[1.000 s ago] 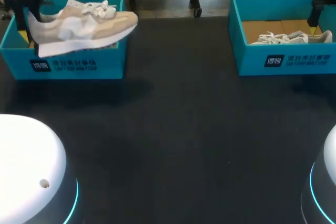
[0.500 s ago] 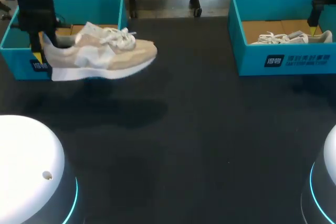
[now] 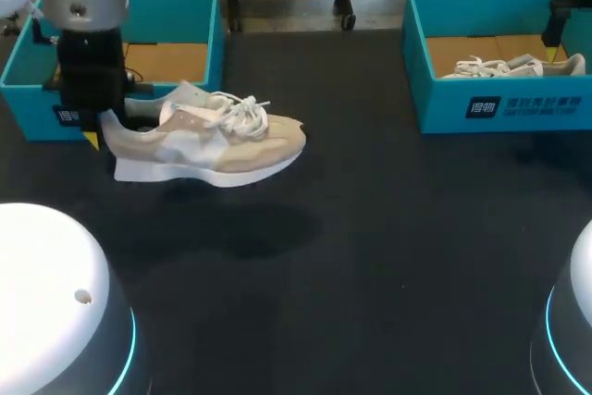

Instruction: Take the shoe out of the shoebox, open the shoe tongue, remove and reinsert the insole, then place the shoe into the shoebox

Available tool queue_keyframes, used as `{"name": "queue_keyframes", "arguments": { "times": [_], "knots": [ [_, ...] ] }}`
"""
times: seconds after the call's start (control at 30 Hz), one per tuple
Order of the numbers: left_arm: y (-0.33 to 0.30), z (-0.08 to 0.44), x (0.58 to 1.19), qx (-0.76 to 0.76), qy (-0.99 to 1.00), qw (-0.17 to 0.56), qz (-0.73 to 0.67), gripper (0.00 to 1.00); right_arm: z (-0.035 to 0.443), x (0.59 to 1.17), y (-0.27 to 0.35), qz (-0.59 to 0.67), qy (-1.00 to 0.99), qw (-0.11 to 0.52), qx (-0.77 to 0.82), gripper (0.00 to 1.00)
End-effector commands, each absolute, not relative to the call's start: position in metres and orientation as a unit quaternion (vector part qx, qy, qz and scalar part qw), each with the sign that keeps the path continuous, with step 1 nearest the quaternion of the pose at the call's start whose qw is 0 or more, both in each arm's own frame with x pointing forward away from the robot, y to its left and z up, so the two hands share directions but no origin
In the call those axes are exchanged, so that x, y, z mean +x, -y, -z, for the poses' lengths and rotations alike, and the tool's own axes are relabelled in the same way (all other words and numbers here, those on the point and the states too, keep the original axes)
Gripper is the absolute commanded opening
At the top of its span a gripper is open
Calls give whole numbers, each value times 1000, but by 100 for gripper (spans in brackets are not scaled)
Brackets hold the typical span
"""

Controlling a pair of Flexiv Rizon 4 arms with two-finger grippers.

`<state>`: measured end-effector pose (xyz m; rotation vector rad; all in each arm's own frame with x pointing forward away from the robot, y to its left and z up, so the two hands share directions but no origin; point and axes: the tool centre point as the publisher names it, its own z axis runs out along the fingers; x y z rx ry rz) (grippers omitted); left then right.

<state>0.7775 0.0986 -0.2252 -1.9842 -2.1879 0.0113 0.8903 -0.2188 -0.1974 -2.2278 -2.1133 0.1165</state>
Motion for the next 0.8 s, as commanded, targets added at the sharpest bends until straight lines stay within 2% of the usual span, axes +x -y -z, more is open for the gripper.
{"name": "queue_keyframes", "arguments": {
  "times": [0.03,0.23,0.43,0.8],
  "knots": [
    [-101,224,773,-675,727,-24,120,0,198,890,219,-38,687,34,-725,100],
    [-101,224,773,-675,727,-24,120,0,198,890,219,-38,687,34,-725,100],
    [-76,254,729,-687,716,7,123,0,198,890,219,-38,687,34,-725,100],
    [-26,276,686,-697,708,1,114,0,198,890,219,-38,687,34,-725,100]
  ]
}}
